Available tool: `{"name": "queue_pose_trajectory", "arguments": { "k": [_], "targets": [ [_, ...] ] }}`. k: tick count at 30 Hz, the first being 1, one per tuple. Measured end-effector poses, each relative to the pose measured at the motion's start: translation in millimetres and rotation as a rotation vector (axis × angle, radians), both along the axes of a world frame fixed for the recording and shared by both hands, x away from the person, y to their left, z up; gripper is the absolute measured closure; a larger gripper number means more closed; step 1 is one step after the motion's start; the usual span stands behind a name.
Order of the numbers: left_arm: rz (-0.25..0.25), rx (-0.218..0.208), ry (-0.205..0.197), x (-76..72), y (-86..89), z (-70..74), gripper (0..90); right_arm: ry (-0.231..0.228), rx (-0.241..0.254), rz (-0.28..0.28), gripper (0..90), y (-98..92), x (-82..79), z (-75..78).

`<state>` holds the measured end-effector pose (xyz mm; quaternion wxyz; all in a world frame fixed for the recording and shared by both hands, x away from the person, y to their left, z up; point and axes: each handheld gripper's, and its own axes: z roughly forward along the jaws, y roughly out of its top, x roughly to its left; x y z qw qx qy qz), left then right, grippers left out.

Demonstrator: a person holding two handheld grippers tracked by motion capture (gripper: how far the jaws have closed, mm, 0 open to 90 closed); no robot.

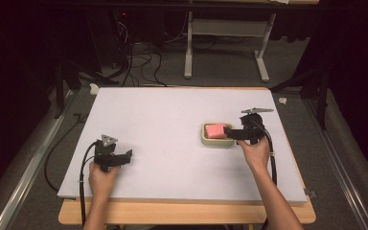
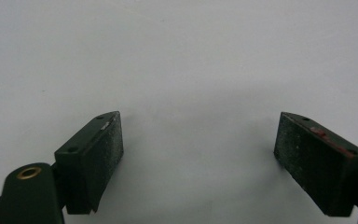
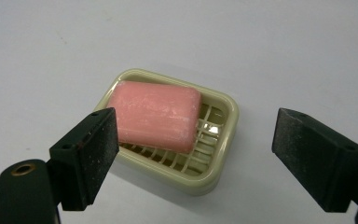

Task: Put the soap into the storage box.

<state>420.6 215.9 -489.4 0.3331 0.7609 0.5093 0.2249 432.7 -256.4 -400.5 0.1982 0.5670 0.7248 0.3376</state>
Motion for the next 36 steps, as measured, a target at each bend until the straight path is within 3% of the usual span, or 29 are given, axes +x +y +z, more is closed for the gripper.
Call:
{"name": "queue_pose_trajectory", "arguments": {
  "k": [11, 36],
  "targets": [
    [0.0, 0.001, 0.0, 0.0, 0.0, 0.0, 16.1, -0.034, 0.006, -0.003, 15.6, -9.2, -9.5, 7.7],
    [0.0, 0.001, 0.0, 0.0, 0.0, 0.0, 16.2, -0.075, 0.042, -0.018, 16.6, -33.8, -29.8, 7.6]
  ]
}}
